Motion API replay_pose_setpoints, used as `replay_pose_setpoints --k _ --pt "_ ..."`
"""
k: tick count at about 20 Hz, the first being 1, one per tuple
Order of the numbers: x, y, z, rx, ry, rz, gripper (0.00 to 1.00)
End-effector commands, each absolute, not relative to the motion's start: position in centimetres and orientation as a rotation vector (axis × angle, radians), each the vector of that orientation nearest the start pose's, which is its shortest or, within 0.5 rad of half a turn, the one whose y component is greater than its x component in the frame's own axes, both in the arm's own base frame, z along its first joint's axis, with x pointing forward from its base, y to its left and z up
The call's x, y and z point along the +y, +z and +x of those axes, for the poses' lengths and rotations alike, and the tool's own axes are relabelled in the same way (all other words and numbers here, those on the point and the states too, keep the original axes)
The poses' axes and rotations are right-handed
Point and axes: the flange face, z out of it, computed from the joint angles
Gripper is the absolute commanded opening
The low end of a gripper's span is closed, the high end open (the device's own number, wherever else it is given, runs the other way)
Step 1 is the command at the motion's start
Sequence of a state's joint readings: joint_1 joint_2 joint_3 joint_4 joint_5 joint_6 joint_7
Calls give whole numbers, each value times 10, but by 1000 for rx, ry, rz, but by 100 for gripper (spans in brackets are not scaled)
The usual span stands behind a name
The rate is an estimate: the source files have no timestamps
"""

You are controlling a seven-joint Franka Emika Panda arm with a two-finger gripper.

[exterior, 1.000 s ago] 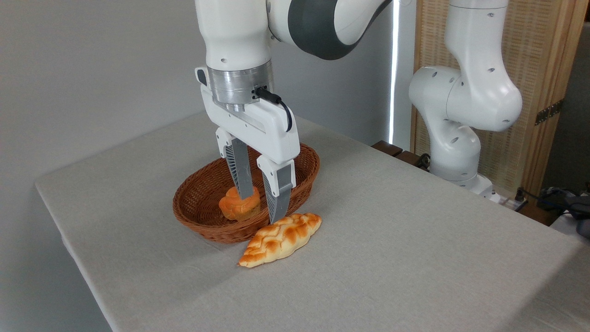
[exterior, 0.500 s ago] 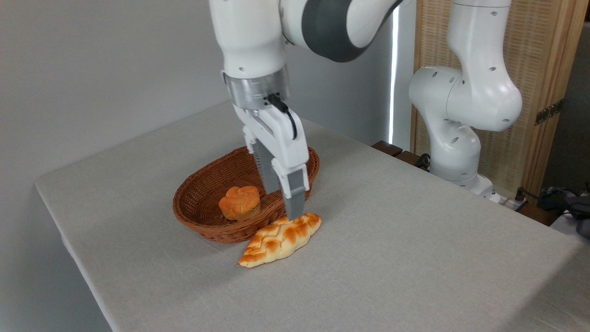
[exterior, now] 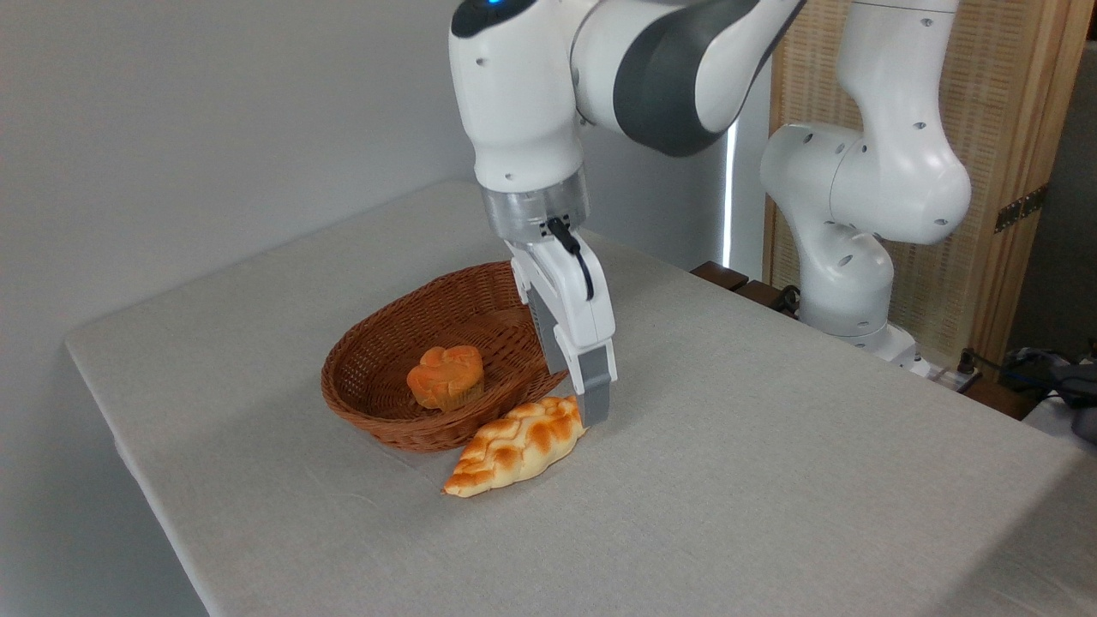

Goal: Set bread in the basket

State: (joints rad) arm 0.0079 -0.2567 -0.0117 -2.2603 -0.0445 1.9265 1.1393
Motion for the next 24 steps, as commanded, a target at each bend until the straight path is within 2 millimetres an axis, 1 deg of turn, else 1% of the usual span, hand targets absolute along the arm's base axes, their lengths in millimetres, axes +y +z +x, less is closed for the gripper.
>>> replay_pose_setpoints --k 1,2,5,8,10,13,16,18,21,24 --pt "-2 452 457 1809 8 -2635 100" --pt "-1 446 456 1871 4 -2590 100" --pt "-1 441 457 2071 -6 -2430 100" --pt "-2 438 458 2189 -6 -2326 100" --pt "-3 434 458 2209 4 -2316 100" --pt "-4 433 458 2208 6 -2324 100" --pt "-5 422 455 2223 33 -2331 100" --pt "-11 416 455 2242 49 -2324 100" --pt "-21 414 456 2265 47 -2308 100" --pt "-22 414 456 2257 38 -2318 100"
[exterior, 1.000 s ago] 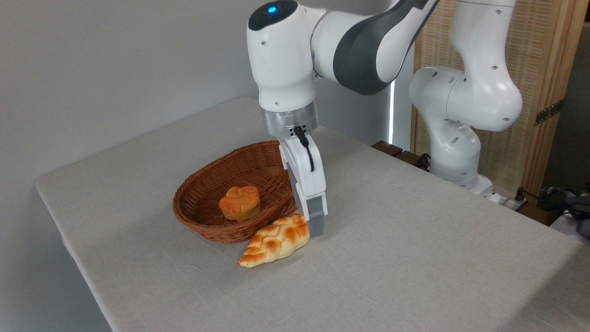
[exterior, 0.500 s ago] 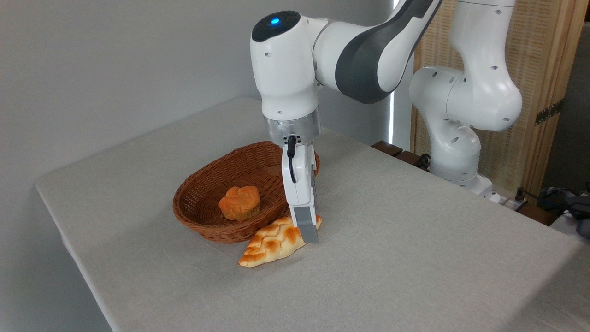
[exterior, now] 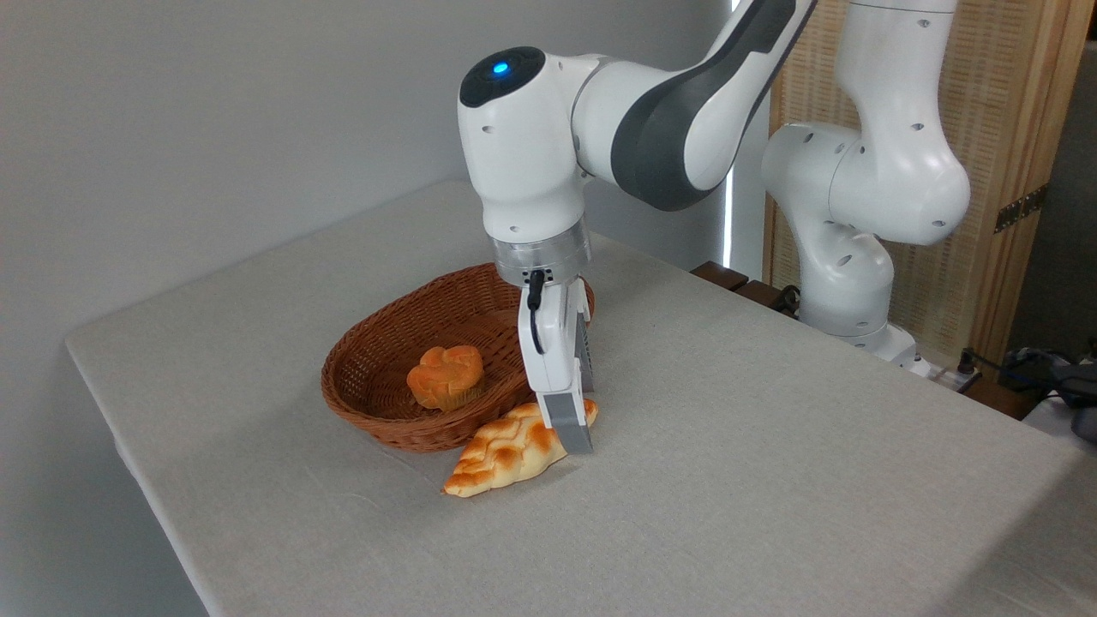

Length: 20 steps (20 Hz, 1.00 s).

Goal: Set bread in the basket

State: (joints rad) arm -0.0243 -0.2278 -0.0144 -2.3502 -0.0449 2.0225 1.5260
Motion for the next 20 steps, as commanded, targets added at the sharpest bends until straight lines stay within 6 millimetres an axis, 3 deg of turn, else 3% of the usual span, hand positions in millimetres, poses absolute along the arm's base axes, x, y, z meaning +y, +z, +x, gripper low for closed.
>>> replay_pose_setpoints --k 1,7,20 --pt "-22 414 456 2247 39 -2330 100" --pt "-23 415 455 2153 42 -2417 100" --pt "-33 398 460 2179 78 -2396 100"
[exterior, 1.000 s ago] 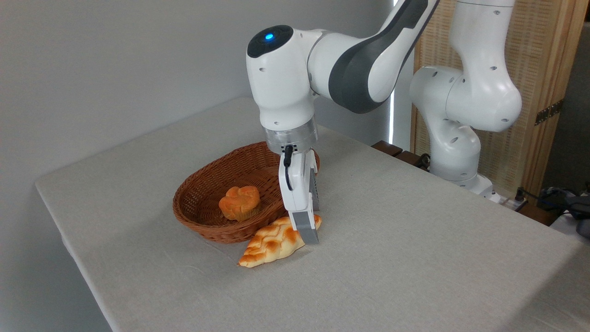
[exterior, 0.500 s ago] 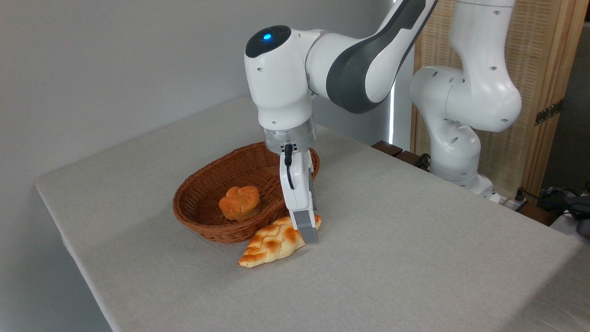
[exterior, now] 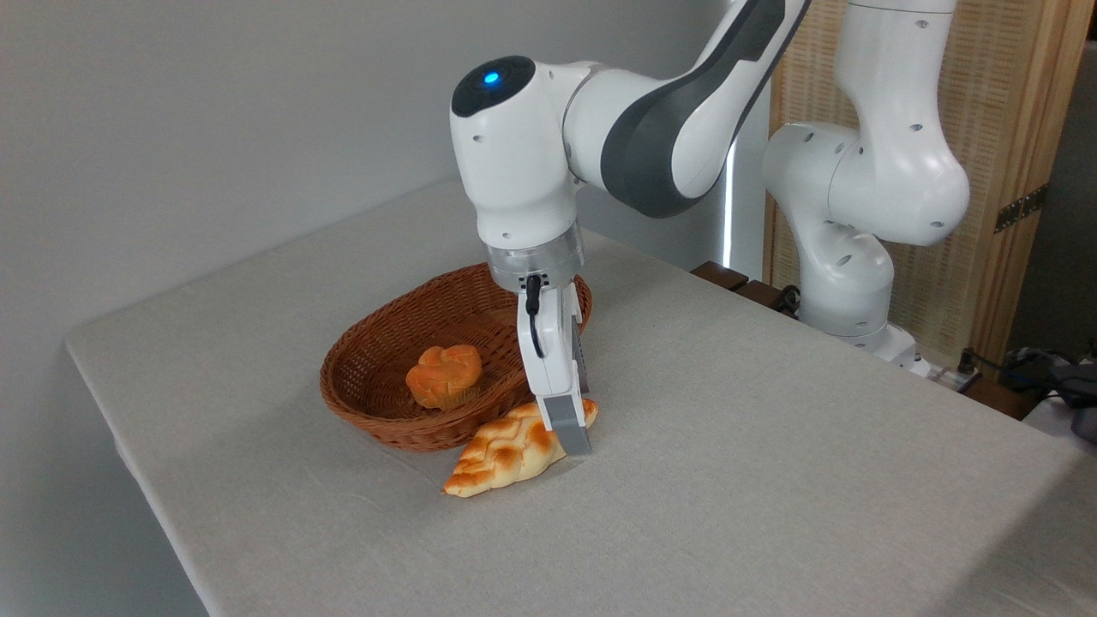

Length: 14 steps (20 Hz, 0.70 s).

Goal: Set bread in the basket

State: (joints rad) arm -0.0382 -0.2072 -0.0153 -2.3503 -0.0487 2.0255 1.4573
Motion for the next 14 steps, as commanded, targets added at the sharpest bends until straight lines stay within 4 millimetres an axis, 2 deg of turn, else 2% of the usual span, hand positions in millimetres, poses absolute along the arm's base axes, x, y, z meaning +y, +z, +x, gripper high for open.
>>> replay_pose_setpoints --k 1,2,3,5,6,8,9,11,14 --pt "-33 397 461 2178 76 -2396 100" --pt "-33 398 461 2176 71 -2394 100" --pt "-33 398 462 2174 63 -2391 96" --pt "-31 398 463 2171 59 -2392 60" --pt "-31 398 463 2172 58 -2390 46" --pt "-30 399 463 2174 56 -2388 24" --pt "-30 399 463 2178 55 -2384 17" --pt "-30 398 463 2180 57 -2383 10" --pt "-29 399 463 2177 53 -2384 9"
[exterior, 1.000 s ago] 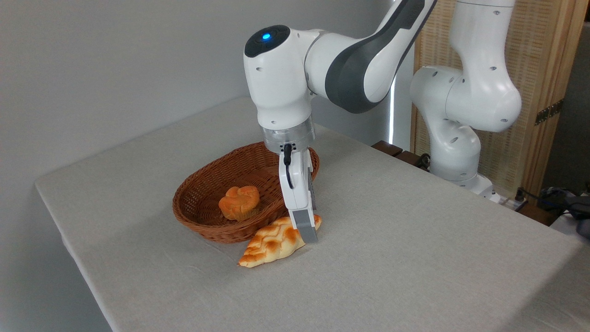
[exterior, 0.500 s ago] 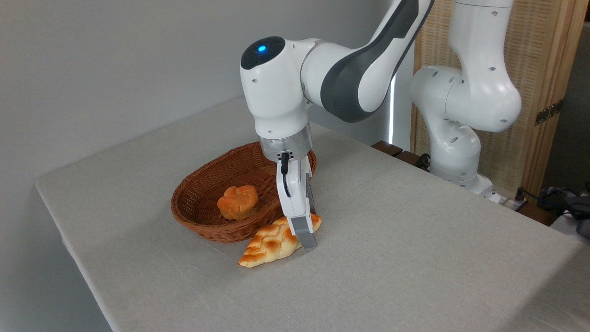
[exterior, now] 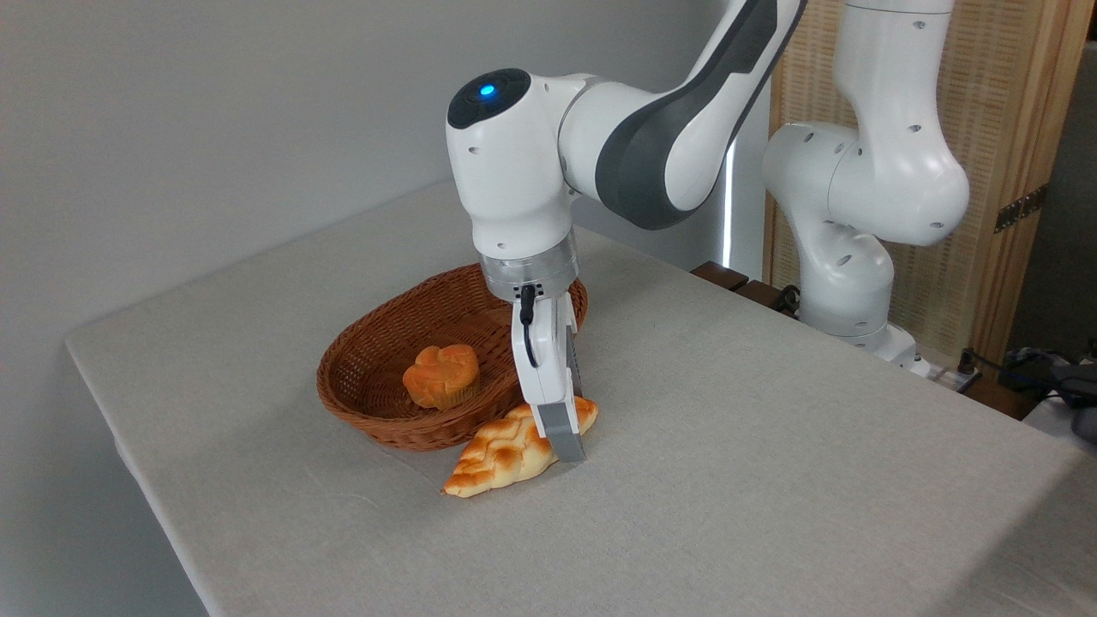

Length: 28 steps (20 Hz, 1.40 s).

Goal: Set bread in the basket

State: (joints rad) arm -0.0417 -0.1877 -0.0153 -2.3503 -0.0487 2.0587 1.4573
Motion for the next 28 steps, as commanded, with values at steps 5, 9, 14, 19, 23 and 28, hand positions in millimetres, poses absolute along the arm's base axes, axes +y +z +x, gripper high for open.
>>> replay_pose_setpoints --k 5,9,14,19,23,28 --pt "-28 399 463 2177 53 -2384 9" --pt "-17 403 463 2151 41 -2408 9" --pt "0 413 465 2100 3 -2445 9" --pt "25 448 469 2034 -67 -2480 9" --pt "25 466 474 2006 -133 -2503 9" --pt "-18 484 479 2076 -196 -2443 11"
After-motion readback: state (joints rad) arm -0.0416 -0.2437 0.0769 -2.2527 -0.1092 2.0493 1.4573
